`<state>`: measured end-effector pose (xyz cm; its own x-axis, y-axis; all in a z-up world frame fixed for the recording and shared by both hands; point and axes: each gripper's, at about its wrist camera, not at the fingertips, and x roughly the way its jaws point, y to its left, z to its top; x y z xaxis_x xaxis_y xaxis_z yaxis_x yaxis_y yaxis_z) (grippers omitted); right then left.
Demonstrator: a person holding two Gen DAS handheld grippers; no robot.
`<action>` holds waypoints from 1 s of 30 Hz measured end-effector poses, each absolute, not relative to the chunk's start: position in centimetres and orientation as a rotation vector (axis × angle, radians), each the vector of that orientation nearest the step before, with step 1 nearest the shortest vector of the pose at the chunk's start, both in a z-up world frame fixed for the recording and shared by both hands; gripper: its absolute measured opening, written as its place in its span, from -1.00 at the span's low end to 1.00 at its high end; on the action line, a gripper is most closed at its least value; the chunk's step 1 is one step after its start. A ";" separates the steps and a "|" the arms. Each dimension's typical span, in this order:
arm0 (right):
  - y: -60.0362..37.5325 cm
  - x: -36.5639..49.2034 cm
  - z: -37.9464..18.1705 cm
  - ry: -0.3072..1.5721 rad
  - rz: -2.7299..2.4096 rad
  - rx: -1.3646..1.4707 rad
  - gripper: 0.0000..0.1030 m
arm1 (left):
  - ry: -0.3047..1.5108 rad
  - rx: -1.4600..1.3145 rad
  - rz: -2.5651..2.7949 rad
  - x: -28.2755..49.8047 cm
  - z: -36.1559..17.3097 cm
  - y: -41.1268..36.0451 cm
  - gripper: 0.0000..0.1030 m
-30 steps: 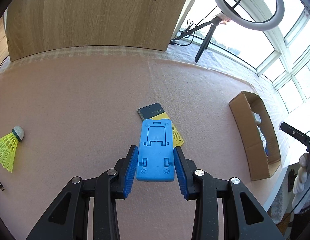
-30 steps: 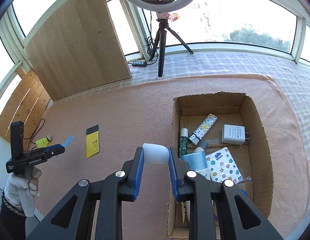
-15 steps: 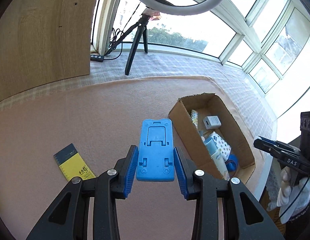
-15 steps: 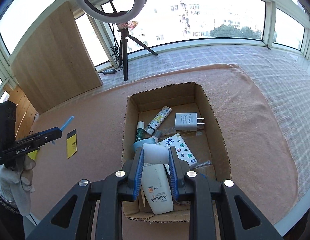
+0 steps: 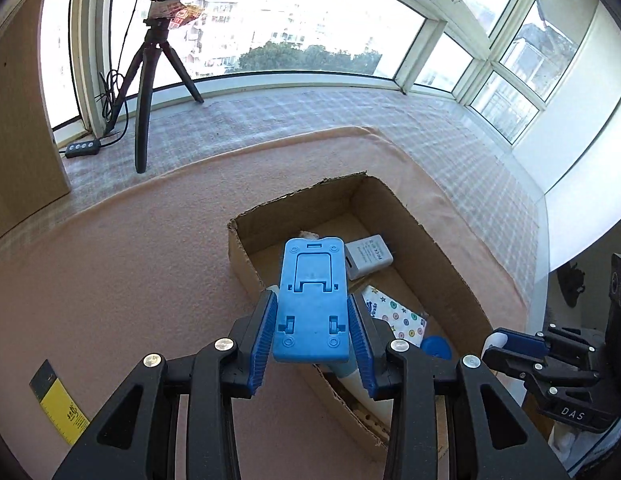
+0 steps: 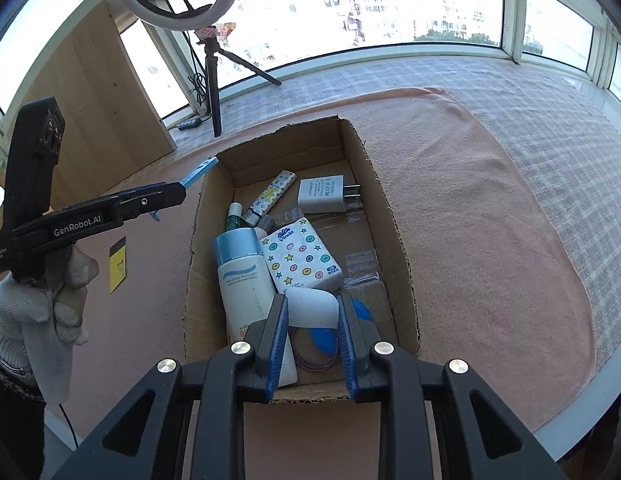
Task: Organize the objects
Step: 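Carry the phone stand and eraser into the box and open both grippers, then withdraw both grippers and move the right gripper to the yellow ruler card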
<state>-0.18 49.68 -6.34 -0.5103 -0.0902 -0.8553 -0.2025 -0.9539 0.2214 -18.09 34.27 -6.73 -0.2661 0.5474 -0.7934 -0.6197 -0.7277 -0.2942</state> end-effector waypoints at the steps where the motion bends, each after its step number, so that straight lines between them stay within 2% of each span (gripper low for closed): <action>1: 49.8 -0.1 -6.5 0.462 2.631 -1.524 -0.57 | 0.101 -1.243 2.037 -18.1 -7.0 34.8 -0.24; 9: 50.1 0.2 -7.0 0.483 2.629 -1.540 -0.56 | 0.127 -1.270 1.999 -17.9 -8.3 37.4 -0.24; 11: 50.0 0.3 -6.8 0.480 2.641 -1.522 -0.50 | 0.130 -1.277 1.989 -17.8 -8.3 37.6 -0.23; 12: 49.9 0.4 -6.6 0.479 2.660 -1.506 -0.41 | 0.137 -1.283 1.988 -17.8 -8.3 37.8 -0.10; 14: 49.6 0.5 -6.3 0.456 2.663 -1.492 0.20 | 0.152 -1.286 1.991 -17.6 -8.3 37.8 0.22; 15: 49.5 0.6 -6.0 0.440 2.669 -1.472 0.26 | 0.156 -1.277 1.997 -17.5 -8.2 37.7 0.25; 30: 46.6 0.1 -5.4 0.421 2.725 -1.480 0.27 | 0.098 -1.291 2.073 -16.1 -7.1 32.1 0.25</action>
<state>0.10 46.60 -5.40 -0.5525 -0.1168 -0.8253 -0.1380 -0.9637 0.2287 -16.08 32.07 -7.05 -0.2738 0.5075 -0.8170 -0.5820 -0.7637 -0.2793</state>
